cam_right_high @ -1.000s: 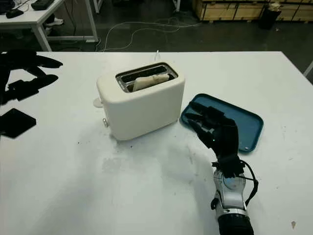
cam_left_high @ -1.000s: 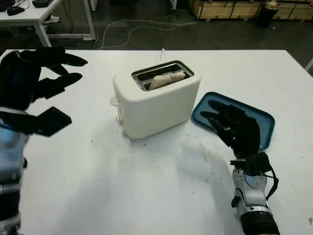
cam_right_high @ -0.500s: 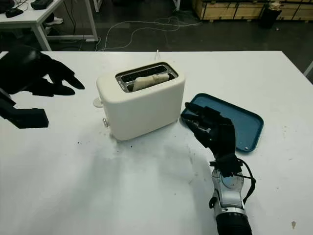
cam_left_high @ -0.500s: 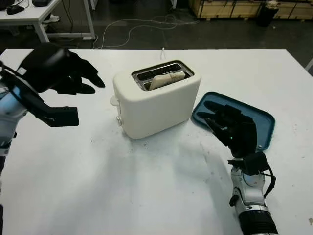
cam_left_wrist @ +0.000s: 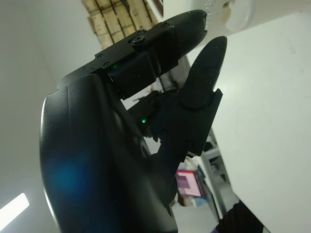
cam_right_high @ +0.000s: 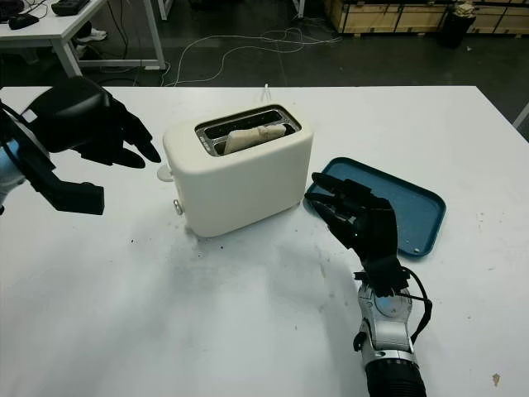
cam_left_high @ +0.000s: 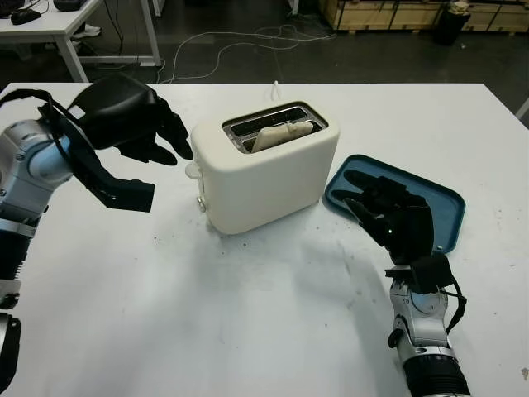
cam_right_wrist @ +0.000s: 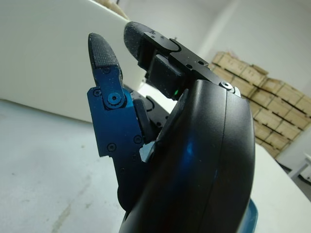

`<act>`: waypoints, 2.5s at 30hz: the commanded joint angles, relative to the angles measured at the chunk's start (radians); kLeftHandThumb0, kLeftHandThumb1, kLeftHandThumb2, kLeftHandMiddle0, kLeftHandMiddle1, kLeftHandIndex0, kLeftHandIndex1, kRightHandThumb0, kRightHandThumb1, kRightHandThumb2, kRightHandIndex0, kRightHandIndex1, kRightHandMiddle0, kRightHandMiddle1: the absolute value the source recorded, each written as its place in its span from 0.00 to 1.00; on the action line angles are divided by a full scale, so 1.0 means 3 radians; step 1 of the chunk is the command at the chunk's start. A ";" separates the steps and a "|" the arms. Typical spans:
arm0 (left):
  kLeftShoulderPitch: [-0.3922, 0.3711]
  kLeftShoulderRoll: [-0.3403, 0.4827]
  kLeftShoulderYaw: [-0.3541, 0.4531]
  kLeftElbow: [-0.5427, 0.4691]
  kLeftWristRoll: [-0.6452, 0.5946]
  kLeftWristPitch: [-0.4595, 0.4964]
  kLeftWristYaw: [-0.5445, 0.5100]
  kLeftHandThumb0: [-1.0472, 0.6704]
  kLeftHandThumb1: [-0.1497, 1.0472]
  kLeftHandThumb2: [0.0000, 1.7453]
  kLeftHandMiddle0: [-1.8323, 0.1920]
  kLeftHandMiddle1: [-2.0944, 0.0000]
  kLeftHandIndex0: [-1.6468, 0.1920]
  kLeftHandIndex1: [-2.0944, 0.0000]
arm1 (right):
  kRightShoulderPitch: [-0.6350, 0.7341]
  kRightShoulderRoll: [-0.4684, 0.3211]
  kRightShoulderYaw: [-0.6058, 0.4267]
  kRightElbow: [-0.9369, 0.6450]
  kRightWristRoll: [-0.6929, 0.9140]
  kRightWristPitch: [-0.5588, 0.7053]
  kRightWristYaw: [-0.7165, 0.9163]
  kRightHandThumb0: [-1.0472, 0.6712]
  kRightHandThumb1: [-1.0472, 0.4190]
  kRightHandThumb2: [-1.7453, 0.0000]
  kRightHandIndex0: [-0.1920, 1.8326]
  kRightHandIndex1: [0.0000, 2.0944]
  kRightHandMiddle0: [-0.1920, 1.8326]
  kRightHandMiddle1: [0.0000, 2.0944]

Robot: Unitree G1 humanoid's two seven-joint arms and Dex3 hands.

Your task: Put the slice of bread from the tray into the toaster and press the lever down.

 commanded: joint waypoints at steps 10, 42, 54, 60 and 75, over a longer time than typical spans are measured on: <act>-0.0213 -0.0015 -0.0125 0.0276 0.0209 -0.0169 0.0164 0.39 0.74 0.00 0.38 0.37 0.17 1.00 | -0.0066 -0.0162 0.0007 -0.0149 -0.0105 0.0061 0.0073 0.35 0.09 1.00 0.63 0.05 0.58 0.00; 0.0117 -0.0182 -0.0150 0.0207 0.0090 0.0059 0.0184 0.38 0.78 0.00 0.39 0.39 0.14 1.00 | -0.0115 -0.0273 -0.0025 -0.0286 -0.0167 0.0161 0.0131 0.36 0.09 1.00 0.63 0.04 0.57 0.00; 0.0116 -0.0218 -0.0186 0.0226 0.0234 0.0095 0.0324 0.42 0.76 0.00 0.38 0.38 0.15 1.00 | -0.0091 -0.0270 -0.0022 -0.0290 -0.0126 0.0178 0.0168 0.37 0.09 1.00 0.62 0.04 0.57 0.00; 0.0037 -0.0188 -0.0179 0.0290 0.0330 0.0088 0.0424 0.41 0.77 0.00 0.39 0.40 0.16 1.00 | -0.0094 -0.0256 -0.0013 -0.0257 -0.0165 0.0119 0.0147 0.37 0.10 1.00 0.63 0.04 0.57 0.00; -0.0016 -0.0168 -0.0181 0.0346 0.0373 0.0101 0.0418 0.41 0.80 0.00 0.34 0.57 0.16 1.00 | -0.0108 -0.0257 -0.0013 -0.0223 -0.0182 0.0073 0.0143 0.37 0.10 1.00 0.62 0.04 0.57 0.00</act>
